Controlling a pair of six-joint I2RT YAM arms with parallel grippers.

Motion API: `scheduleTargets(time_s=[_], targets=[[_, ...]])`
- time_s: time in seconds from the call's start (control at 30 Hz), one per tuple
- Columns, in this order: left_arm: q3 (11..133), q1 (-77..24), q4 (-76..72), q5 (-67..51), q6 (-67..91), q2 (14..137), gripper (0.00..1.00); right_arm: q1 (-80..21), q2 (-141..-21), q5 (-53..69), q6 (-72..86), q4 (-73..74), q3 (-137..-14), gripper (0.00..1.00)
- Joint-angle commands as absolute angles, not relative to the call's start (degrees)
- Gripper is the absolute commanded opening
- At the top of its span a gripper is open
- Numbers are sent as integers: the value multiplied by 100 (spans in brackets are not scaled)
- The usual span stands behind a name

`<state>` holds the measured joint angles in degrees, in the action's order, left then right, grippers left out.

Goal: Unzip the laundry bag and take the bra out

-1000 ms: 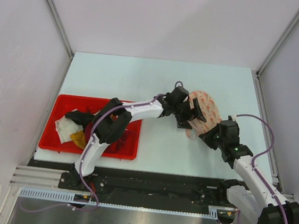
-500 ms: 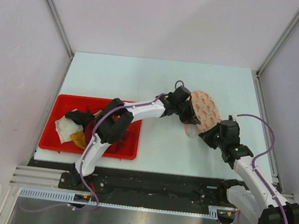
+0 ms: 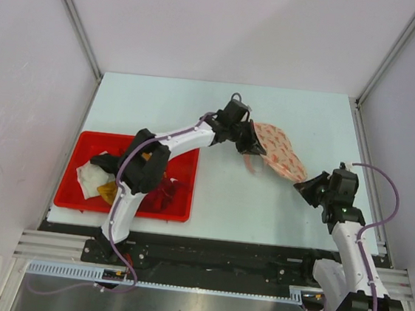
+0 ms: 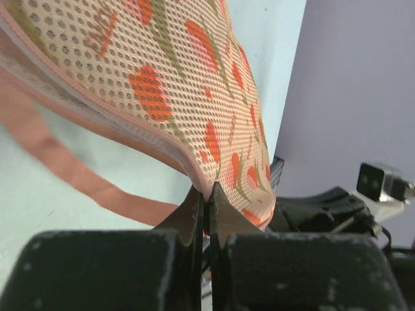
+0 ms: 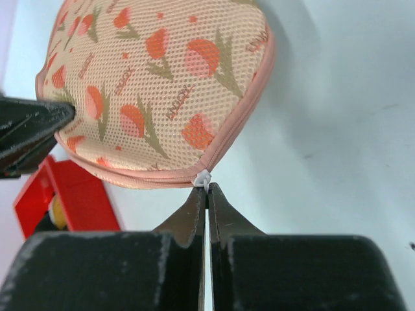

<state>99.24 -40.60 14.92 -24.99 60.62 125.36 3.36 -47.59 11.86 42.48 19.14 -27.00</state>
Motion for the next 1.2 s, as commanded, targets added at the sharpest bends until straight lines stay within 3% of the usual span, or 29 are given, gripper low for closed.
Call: scheduleTargets(time_s=[0.0,0.2,0.23,0.27,0.37,0.47,0.83,1.17], targets=[[10563,-3569,2029,-2469,5213,12172,0,729,-4641,1371,3929,2066,-2593,0],[11249,-3595,2223,-2821,4992,12735,2,431,-4536,1477,4034,2030,-2584,0],[11476,-3603,2276,-2908,4931,12822,12,291,-4500,1442,4086,2030,-2584,0],[11626,-3604,2450,-2979,4896,13023,47,212,-4465,1398,4139,2082,-2584,0],[12155,-3612,2881,-3172,4632,13140,84,-217,-4360,1187,4394,2101,-2584,0],[11919,-3700,3041,-2640,4246,12423,100,-570,-4394,1002,4623,1961,-2584,0],[8212,-4191,1811,-2347,5325,10222,100,-1019,-4895,844,4992,1345,-2575,0],[8261,-5062,1591,-2444,6503,11056,100,-1134,-4878,686,5010,1450,-2575,0]])
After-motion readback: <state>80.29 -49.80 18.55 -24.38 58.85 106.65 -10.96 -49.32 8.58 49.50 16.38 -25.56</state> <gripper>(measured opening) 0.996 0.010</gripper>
